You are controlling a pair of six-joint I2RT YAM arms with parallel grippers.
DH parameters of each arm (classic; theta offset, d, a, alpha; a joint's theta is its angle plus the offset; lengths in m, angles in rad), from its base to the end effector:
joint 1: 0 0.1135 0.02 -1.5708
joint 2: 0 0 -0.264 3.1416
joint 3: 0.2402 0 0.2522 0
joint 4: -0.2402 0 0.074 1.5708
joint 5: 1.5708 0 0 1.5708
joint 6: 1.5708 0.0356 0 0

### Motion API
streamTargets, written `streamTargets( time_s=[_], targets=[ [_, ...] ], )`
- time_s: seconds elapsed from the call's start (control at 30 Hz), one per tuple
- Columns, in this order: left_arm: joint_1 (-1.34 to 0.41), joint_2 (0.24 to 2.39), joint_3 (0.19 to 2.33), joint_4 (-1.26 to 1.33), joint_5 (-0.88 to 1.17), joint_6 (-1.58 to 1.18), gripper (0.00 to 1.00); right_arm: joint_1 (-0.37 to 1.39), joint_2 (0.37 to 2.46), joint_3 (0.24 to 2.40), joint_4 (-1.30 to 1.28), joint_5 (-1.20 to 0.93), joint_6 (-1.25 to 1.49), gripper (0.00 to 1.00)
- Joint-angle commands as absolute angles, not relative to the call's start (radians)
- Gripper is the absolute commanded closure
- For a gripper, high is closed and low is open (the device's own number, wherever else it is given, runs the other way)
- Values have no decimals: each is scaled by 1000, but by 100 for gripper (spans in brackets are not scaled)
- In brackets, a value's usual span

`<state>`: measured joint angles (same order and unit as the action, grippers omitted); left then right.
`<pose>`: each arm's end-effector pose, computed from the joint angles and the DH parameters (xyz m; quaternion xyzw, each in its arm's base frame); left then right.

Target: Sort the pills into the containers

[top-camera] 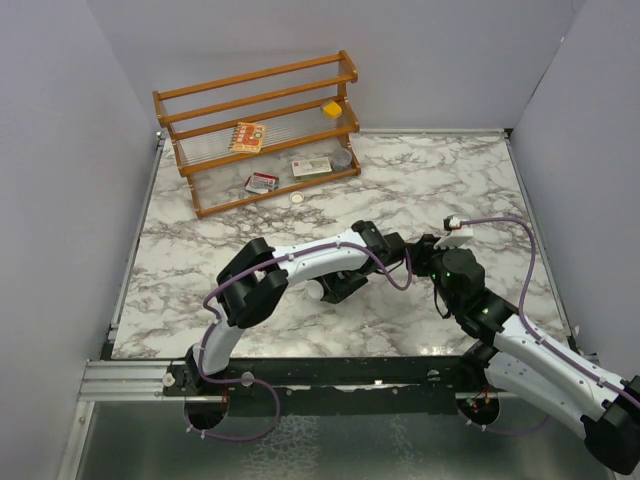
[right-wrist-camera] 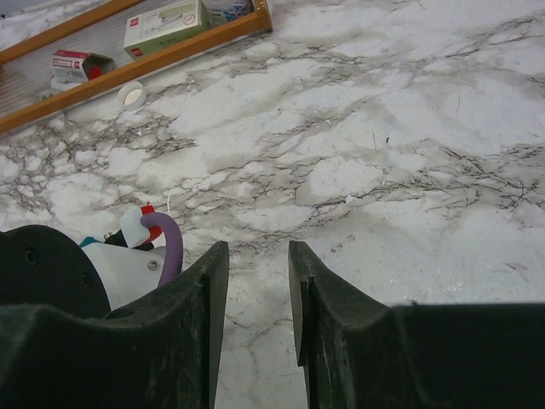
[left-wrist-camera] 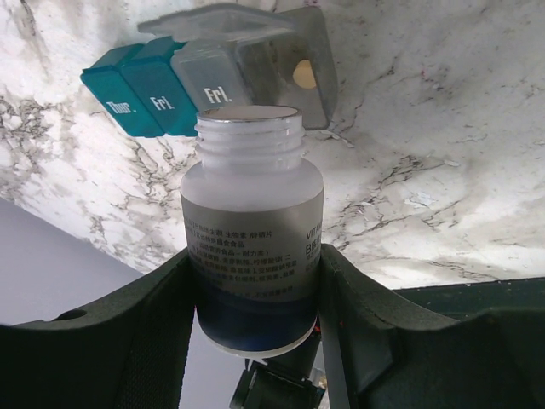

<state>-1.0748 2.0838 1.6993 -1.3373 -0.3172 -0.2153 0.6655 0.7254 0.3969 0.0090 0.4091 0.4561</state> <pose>0.1920 -0.3315 0.2007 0.4211 0.8901 0.1706 0.0352 0.1464 0.0969 0.2329 0.0354 0.8018 0.1655 0.5732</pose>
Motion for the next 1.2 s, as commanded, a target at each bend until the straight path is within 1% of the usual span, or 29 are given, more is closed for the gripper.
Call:
streamTargets(
  time_s=[0.0, 0.47, 0.73, 1.0, 1.17],
  targets=[
    [-1078, 2081, 1728, -1351, -383, -199, 100, 669, 716, 393, 75, 371, 463, 65],
    [-1100, 2124, 1725, -1378, -414, -200, 100, 668, 730, 391, 89, 363, 466, 65],
    [-1104, 2113, 1742, -1360, -338, -195, 100, 669, 733, 388, 96, 361, 465, 65],
    [-1104, 2107, 1784, -1367, -345, -199, 100, 669, 739, 393, 91, 356, 465, 65],
    [-1110, 2102, 1755, -1366, -302, -202, 100, 668, 735, 391, 93, 359, 464, 65]
  ],
)
